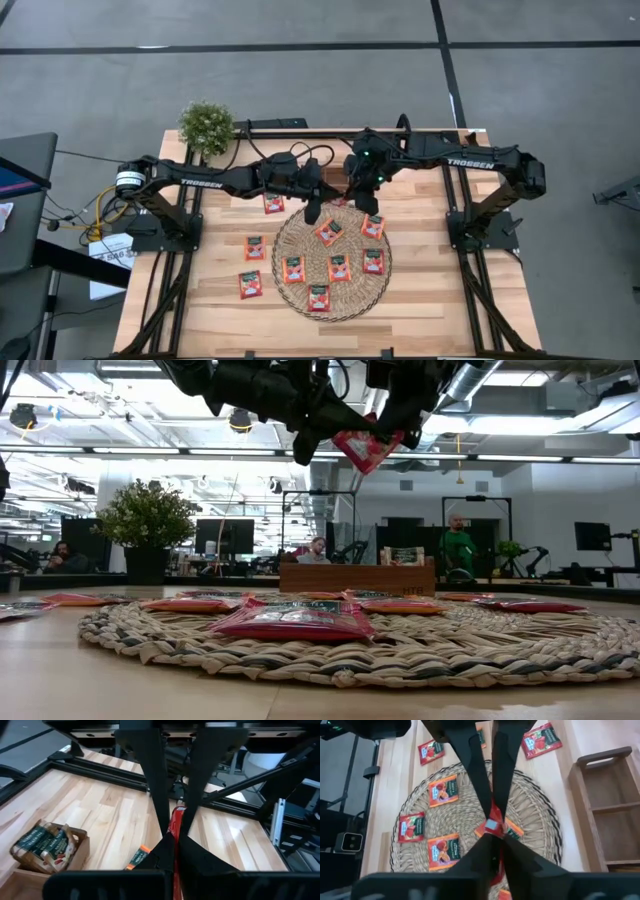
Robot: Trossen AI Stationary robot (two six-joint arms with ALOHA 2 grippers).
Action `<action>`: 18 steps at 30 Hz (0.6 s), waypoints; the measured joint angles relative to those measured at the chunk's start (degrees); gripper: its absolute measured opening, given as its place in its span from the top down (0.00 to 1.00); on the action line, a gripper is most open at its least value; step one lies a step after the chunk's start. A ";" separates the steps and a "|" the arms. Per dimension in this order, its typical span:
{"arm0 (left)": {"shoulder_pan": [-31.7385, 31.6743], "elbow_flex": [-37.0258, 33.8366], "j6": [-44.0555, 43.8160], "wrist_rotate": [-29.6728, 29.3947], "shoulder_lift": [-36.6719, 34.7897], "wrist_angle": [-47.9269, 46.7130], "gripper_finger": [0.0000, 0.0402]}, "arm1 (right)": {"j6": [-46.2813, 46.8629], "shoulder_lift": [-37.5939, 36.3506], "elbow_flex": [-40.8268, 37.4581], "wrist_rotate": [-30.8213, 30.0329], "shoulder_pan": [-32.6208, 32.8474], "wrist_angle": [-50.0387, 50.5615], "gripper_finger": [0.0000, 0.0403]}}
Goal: Pick & Place Tea
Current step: Put the red tea bag into the middle section of the wooden organizer
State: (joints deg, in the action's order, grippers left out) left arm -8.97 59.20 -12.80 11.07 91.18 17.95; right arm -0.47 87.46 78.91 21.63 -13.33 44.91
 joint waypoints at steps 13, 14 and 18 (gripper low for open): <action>0.00 0.17 -0.13 0.68 0.00 -2.18 1.00 | 0.40 -0.42 -0.02 2.73 -2.48 0.06 0.99; 0.00 0.20 -0.13 0.78 -0.02 -2.22 1.00 | 0.31 -0.49 -0.02 2.79 -2.52 0.02 0.99; 0.03 0.13 -0.13 2.03 -0.02 -3.50 1.00 | -0.94 -0.60 0.89 2.87 -2.55 0.95 0.93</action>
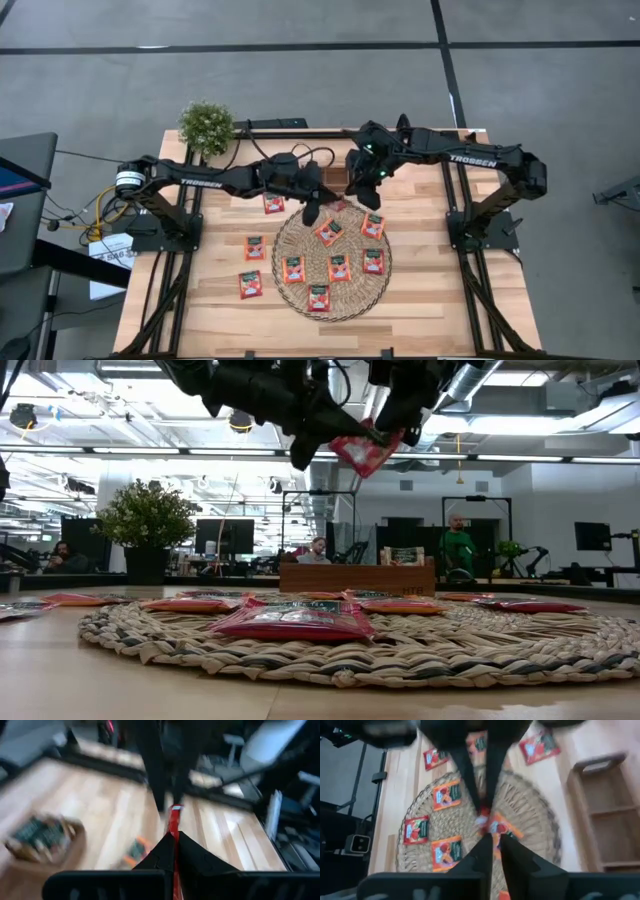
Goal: Pick & Place Tea
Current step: Put the red tea bag into the middle section of the wooden organizer
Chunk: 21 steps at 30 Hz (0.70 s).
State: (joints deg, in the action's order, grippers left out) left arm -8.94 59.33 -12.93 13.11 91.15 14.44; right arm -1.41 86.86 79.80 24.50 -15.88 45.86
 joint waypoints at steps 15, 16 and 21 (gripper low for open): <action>0.07 -0.17 1.51 0.56 0.09 1.98 1.00 | -0.55 -0.08 0.62 2.31 0.02 0.38 0.57; 0.07 -0.17 1.52 0.60 0.09 2.50 1.00 | -0.52 -0.08 0.62 2.83 0.02 0.39 0.55; 0.05 -0.17 1.54 1.05 0.09 3.52 1.00 | -0.08 -0.08 0.62 4.43 0.02 0.35 0.46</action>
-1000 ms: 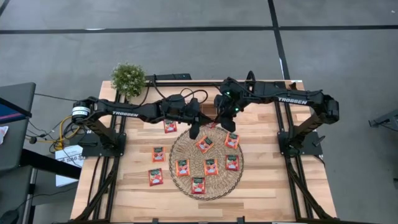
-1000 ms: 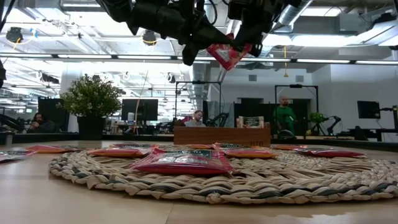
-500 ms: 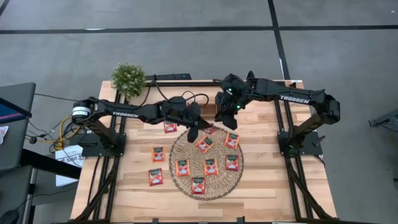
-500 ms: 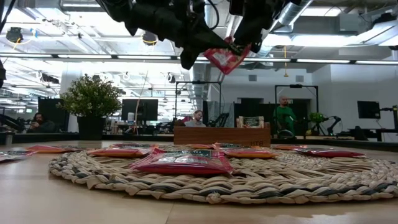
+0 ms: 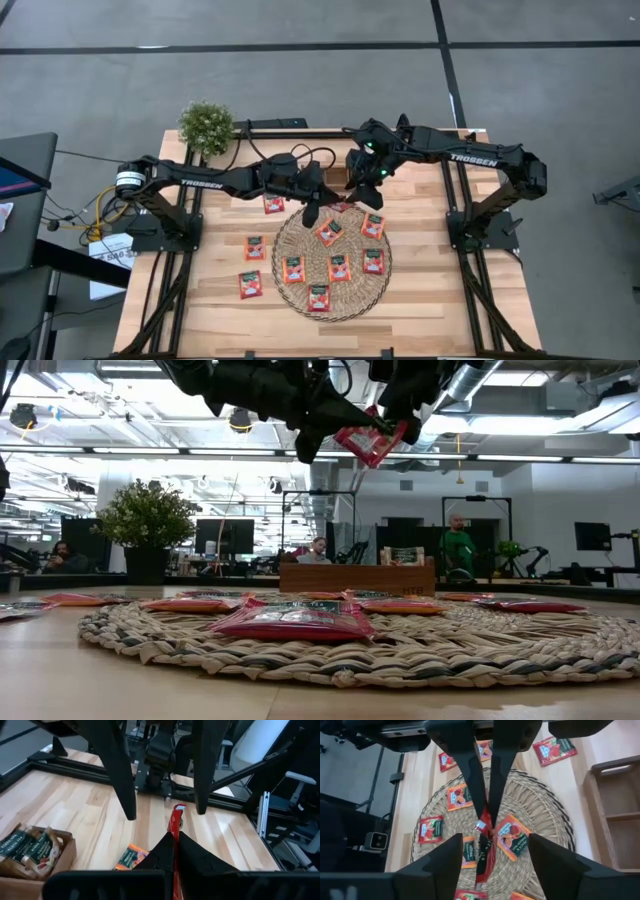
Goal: Pick & Place Tea
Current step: Put the red tea bag into the middle section of the wooden organizer
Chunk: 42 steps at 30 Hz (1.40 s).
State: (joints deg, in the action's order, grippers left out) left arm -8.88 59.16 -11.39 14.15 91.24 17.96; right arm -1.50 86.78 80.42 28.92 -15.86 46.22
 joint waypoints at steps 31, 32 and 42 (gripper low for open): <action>-0.02 0.09 0.01 0.81 -0.09 0.82 1.00 | 1.07 0.35 -0.02 5.45 -0.42 -1.51 0.99; -0.02 0.09 0.01 0.81 -0.09 0.68 1.00 | 1.07 0.35 -0.02 5.45 -0.37 -1.51 0.99; -0.04 0.17 -0.08 1.33 -0.11 -0.24 1.00 | 1.60 0.35 -0.02 5.37 -0.39 -1.56 1.00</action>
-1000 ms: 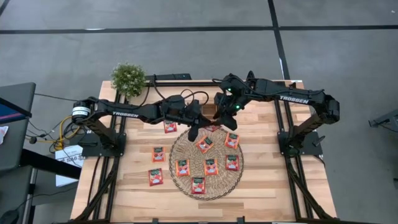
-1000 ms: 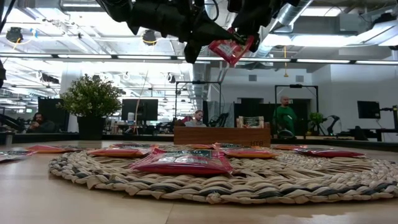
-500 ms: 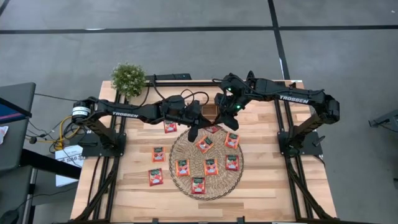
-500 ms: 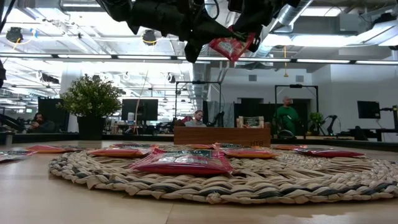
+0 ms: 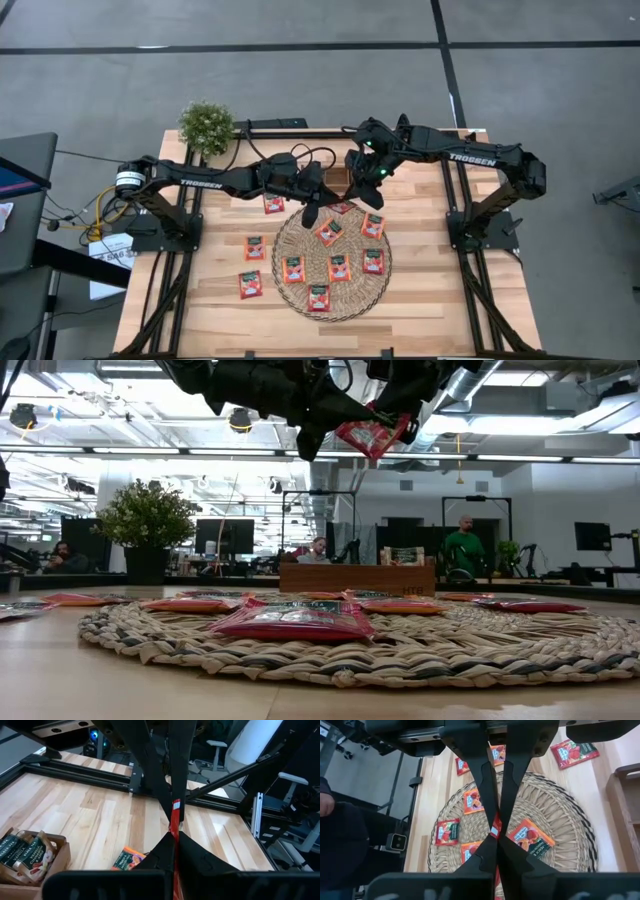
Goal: Pick & Place Tea
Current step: Put the red tea bag into the middle section of the wooden organizer
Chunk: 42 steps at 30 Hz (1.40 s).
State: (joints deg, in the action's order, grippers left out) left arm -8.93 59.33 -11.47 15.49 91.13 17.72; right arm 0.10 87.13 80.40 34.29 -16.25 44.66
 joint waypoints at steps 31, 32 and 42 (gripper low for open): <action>-0.04 -0.15 0.07 -2.34 0.04 -2.60 1.00 | -1.68 -0.07 6.62 -4.29 -0.74 11.02 0.74; -0.04 -0.15 0.07 -2.34 0.04 -2.55 1.00 | -1.88 -0.07 6.62 -4.29 -0.76 11.04 0.70; -0.04 -0.15 0.11 -2.34 0.04 -0.04 1.00 | -3.61 4.05 6.54 -6.38 0.02 10.54 0.44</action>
State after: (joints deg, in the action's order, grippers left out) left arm -8.97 59.18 -11.35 13.15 91.18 17.68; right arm -3.51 91.18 86.94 27.91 -16.23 55.20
